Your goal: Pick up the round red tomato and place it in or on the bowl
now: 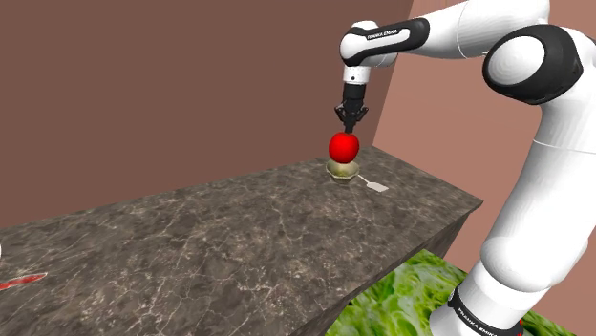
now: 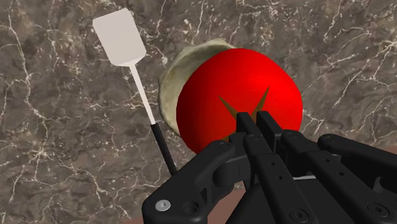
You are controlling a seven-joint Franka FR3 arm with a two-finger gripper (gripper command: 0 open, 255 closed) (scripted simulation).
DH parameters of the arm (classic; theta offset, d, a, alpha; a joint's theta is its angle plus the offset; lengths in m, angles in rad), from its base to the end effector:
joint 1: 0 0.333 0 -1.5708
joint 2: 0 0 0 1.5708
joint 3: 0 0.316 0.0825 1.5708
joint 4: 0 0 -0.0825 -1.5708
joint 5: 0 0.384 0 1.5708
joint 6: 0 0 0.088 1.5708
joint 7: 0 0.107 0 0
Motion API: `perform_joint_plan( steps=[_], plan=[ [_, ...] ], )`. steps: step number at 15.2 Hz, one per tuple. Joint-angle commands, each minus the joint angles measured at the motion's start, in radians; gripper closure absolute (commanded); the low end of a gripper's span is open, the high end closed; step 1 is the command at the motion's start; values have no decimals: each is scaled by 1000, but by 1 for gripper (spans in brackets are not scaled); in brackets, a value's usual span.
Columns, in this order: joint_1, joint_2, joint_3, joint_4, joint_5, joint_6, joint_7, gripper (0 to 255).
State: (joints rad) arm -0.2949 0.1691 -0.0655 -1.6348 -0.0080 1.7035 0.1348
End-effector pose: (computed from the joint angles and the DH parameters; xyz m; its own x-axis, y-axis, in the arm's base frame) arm 0.5658 -0.2114 0.5071 0.8759 -0.4727 -0.0965 -0.4720 -0.8810 0.0320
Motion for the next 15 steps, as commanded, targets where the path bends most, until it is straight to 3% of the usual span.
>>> perform_joint_plan(
  steps=[1, 7, 8, 13, 15],
  plan=[
    [1, -2, 0, -10, 0, 10, 1, 255],
    [1, -2, 0, -10, 0, 10, 1, 255],
    [1, -1, 0, -10, 0, 9, 1, 0],
    [1, -1, 0, -10, 0, 9, 1, 0],
    [1, 8, 1, 69, 1, -61, 1, 0]
  ],
)
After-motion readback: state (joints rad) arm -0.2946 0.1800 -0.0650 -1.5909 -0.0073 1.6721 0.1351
